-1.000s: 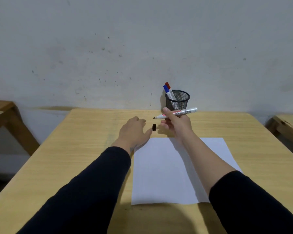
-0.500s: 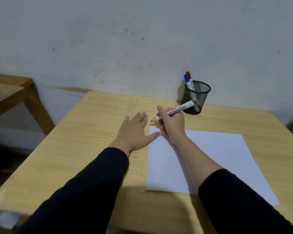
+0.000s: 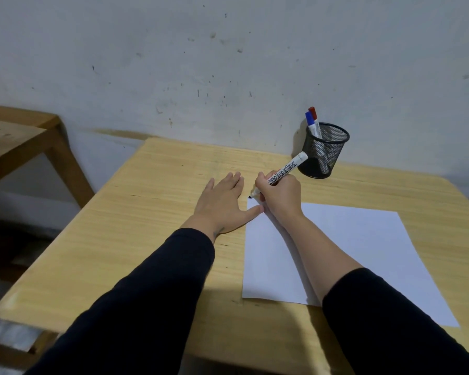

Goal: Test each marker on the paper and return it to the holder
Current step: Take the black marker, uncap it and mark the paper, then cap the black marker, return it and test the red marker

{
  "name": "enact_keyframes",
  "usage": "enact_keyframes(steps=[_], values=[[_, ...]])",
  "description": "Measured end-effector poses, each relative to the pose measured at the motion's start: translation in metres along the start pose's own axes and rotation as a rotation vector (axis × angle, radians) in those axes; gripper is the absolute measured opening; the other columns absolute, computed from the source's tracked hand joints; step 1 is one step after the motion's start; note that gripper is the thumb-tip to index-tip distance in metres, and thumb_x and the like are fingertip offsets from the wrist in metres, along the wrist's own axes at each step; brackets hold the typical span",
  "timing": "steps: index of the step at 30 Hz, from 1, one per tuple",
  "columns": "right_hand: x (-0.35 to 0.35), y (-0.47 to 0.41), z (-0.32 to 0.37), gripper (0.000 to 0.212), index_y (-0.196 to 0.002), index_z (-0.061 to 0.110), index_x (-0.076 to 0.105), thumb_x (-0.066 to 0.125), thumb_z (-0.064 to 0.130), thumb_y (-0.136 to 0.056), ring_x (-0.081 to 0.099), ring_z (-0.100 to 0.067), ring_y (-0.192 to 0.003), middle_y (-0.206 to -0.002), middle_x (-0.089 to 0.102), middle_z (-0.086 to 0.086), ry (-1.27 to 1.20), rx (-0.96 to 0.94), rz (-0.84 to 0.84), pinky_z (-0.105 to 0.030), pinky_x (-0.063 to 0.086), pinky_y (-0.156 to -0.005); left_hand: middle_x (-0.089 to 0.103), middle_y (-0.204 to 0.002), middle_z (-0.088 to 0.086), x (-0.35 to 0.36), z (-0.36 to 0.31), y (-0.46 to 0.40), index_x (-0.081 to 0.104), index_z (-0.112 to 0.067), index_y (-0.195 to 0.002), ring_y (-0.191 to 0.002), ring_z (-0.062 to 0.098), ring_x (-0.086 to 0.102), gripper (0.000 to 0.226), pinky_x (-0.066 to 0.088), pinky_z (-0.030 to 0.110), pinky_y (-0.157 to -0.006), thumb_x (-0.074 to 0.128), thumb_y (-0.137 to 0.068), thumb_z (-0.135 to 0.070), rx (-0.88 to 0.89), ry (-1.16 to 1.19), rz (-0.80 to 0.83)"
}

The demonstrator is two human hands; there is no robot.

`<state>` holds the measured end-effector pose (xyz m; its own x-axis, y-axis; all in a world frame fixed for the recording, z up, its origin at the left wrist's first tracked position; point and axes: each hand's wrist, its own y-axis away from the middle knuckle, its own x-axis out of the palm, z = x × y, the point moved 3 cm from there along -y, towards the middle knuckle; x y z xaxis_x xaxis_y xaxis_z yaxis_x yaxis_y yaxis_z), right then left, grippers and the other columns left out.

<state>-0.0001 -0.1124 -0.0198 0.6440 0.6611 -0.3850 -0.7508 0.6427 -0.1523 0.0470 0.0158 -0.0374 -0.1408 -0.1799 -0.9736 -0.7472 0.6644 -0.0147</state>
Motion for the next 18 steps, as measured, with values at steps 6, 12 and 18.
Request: enact_keyframes(steps=[6,12,18], values=[[-0.009,0.005,0.007,0.028,-0.069,-0.003,0.065,0.059,0.020,-0.083,0.053,-0.008,-0.044,-0.054,0.059,-0.004,-0.234,0.119,-0.055,-0.017,0.042,-0.046,0.002,-0.163,-0.005,-0.001,-0.001,0.000,0.007,-0.016,-0.153,-0.149,0.009,-0.002,0.093,-0.001,0.041,-0.122,0.029,-0.084,-0.074,-0.001,0.004,-0.001],[-0.050,-0.013,0.019,0.016,-0.074,0.010,0.061,0.055,0.016,-0.087,0.043,-0.012,-0.041,-0.060,0.054,-0.007,-0.544,0.221,-0.009,-0.019,0.036,-0.038,0.029,-0.157,-0.005,-0.015,-0.006,-0.005,0.030,-0.019,-0.147,-0.145,0.013,0.023,0.087,0.014,0.040,-0.119,0.045,-0.080,-0.071,-0.067,0.102,-0.039],[-0.086,-0.029,0.003,0.005,-0.086,0.010,0.068,0.066,0.014,-0.084,0.058,-0.017,-0.074,-0.085,0.063,-0.010,-0.503,0.207,-0.016,-0.023,0.055,-0.064,0.051,-0.139,-0.002,-0.035,-0.046,-0.032,0.044,-0.030,-0.138,-0.128,0.019,0.045,0.047,0.039,0.036,-0.101,0.054,-0.093,-0.039,0.087,0.200,-0.186]])
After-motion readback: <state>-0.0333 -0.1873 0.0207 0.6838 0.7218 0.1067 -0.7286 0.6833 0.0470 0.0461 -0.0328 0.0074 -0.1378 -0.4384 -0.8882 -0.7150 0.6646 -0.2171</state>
